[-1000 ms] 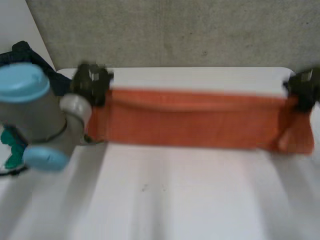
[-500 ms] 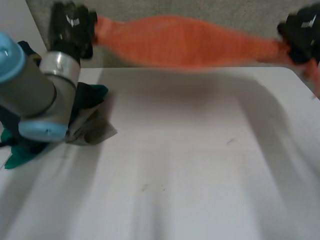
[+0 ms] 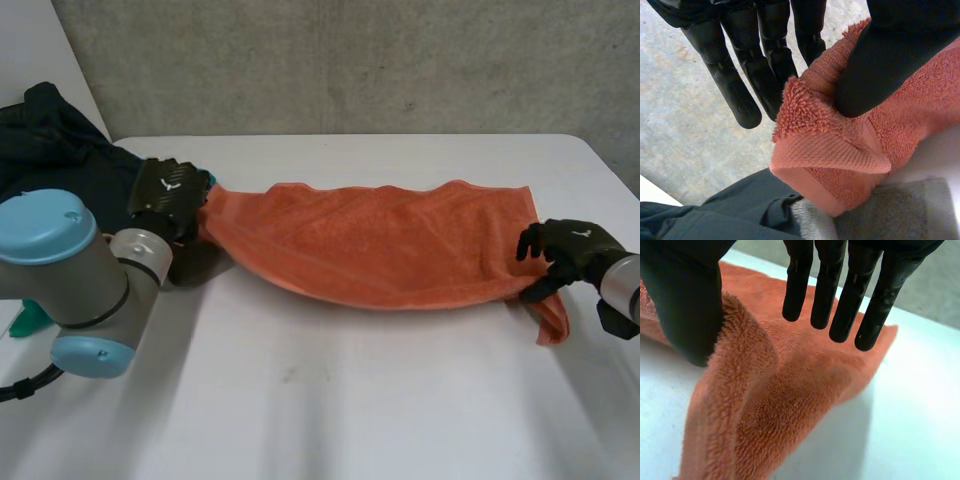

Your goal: Fold the laundry.

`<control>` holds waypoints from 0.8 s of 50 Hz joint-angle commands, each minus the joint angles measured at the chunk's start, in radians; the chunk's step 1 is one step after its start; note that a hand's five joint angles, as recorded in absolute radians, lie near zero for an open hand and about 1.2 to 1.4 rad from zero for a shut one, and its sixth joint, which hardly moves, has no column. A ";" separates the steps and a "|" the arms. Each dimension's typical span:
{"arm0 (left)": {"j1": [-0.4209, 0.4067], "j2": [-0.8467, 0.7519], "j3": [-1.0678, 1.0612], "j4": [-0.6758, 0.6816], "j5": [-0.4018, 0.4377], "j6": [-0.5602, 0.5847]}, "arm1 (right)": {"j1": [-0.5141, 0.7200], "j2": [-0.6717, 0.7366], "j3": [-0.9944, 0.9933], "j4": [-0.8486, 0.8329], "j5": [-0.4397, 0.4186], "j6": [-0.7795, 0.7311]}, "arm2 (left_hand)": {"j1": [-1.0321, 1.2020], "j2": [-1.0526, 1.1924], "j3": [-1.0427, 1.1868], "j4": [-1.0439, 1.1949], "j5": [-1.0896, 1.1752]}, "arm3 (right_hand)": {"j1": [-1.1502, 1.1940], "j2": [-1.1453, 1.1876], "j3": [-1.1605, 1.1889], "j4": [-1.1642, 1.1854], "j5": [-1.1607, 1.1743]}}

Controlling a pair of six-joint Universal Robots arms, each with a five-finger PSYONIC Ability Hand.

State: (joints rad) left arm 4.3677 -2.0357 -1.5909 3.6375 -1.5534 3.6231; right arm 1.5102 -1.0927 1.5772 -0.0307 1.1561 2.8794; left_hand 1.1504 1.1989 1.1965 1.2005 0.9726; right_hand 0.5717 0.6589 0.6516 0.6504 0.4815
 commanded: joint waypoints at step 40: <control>0.004 0.250 -0.301 -0.660 -0.001 0.172 | -0.153 -0.300 0.109 0.704 0.160 -0.953 | 0.246 0.197 0.200 0.196 0.249 | 0.825 0.737 0.745 0.746 0.740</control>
State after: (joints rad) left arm 4.3941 -1.7891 -1.8255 3.0754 -1.5510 3.7144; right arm 1.3613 -1.3824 1.6799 0.6108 1.2435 2.0149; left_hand 1.1504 1.1988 1.1965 1.2005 0.9726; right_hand 0.9939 1.1801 1.1845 1.1882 0.9922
